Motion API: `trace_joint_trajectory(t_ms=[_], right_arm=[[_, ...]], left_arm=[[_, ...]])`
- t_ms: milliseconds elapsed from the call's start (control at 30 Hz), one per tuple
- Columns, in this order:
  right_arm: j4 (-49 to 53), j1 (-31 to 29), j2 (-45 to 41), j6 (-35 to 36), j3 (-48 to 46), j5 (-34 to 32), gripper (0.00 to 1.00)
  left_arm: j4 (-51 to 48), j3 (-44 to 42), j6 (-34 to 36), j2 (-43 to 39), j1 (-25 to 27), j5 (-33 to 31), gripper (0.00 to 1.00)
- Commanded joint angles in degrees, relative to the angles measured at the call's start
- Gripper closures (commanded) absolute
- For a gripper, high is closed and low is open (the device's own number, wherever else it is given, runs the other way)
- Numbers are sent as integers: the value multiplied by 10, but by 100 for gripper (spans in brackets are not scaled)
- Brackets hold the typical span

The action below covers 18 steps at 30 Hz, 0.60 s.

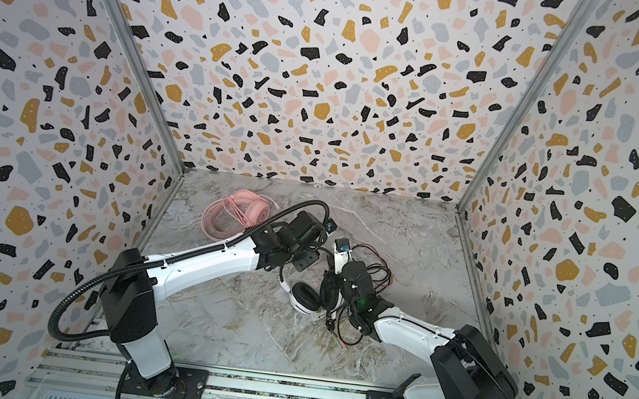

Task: Wrap the headphones

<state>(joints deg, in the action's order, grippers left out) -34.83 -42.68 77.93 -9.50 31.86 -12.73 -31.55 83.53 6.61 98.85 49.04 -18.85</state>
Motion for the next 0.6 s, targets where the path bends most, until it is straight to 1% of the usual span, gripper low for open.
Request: trace_joint_trajectory(t_ms=[0, 133, 233, 300, 400, 467, 567], right_arm=[[-39, -7, -14, 4, 14, 3, 87], [-50, -13, -29, 6, 7, 10, 86], [-56, -13, -36, 5, -1, 14, 85], [-53, -14, -42, 5, 0, 20, 83], [-61, -14, -53, 6, -10, 29, 73], [-64, -14, -62, 12, -19, 24, 61], [-64, -13, -83, 12, -29, 10, 53]], left_arm=[[13, 11, 11, -2, -1, -38, 63], [16, 7, 9, 3, -1, -40, 81], [23, -2, 12, 1, -1, -53, 90], [27, -4, 14, 0, -1, -58, 94], [37, -12, 11, -5, -1, -66, 100], [49, -23, 10, -11, -2, -80, 100], [54, -26, -1, -15, -14, -65, 100]])
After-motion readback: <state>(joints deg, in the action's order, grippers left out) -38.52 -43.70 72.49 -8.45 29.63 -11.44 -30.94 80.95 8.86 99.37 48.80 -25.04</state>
